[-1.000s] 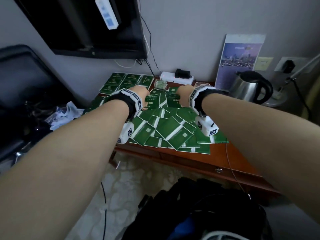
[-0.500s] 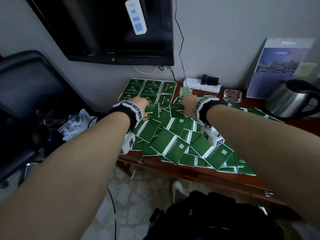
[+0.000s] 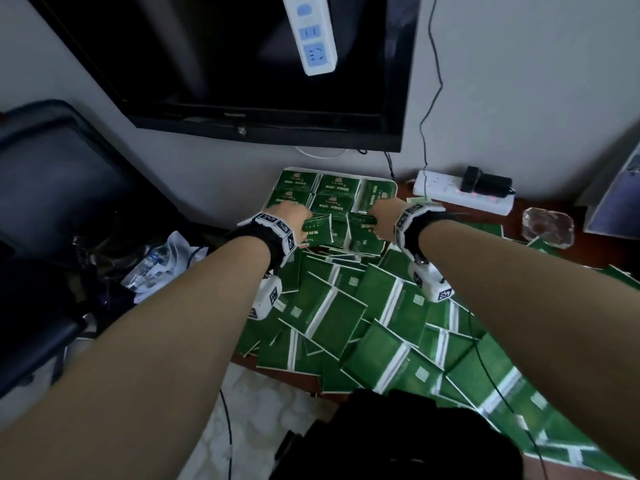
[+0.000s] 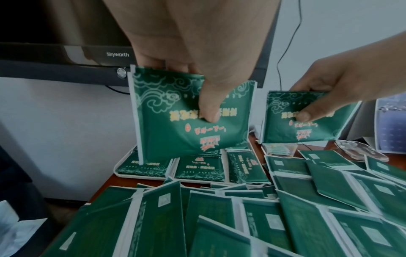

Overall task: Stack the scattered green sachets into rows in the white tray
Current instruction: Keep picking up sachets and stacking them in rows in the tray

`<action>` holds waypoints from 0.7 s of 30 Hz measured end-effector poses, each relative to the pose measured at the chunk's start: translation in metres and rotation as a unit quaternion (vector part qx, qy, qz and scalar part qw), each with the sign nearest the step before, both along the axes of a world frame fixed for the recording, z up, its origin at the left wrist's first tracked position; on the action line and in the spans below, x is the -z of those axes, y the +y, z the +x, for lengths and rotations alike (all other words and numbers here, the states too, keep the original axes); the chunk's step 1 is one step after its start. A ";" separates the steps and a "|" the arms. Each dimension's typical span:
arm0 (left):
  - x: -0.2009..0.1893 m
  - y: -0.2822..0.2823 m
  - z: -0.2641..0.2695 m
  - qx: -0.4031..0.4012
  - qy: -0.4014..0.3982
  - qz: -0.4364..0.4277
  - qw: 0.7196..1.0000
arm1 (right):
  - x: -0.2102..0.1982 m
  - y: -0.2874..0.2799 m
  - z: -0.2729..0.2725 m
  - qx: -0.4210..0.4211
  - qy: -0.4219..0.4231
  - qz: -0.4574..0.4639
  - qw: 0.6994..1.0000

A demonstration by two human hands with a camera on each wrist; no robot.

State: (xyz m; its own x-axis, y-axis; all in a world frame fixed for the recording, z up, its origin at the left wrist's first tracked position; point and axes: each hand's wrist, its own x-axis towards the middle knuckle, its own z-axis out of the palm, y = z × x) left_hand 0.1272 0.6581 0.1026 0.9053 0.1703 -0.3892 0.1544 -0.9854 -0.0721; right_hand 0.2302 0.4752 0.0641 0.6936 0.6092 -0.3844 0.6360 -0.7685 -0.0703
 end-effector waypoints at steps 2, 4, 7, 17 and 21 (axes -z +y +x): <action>0.009 0.018 0.009 -0.004 0.000 -0.008 1.000 | 0.006 0.021 0.010 -0.003 0.012 0.001 1.000; 0.021 0.038 0.015 -0.004 0.009 -0.013 1.000 | 0.018 0.041 0.018 0.000 0.026 0.006 1.000; 0.041 0.070 0.025 0.003 0.021 -0.011 1.000 | 0.040 0.068 0.023 0.010 0.056 -0.001 0.998; 0.109 0.158 0.079 0.114 0.029 -0.010 0.993 | 0.092 0.125 0.030 0.141 0.063 -0.011 0.988; 0.145 0.172 0.084 0.174 0.003 -0.012 0.985 | 0.116 0.139 0.024 0.143 0.027 0.006 0.989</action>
State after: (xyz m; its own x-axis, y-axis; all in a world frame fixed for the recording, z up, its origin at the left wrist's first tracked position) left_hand 0.2113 0.8305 -0.0428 0.9049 -0.1599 -0.3944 -0.1940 -0.9798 -0.0479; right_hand 0.2543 0.6145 -0.0520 0.8174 0.3955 -0.4189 0.3874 -0.9155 -0.1085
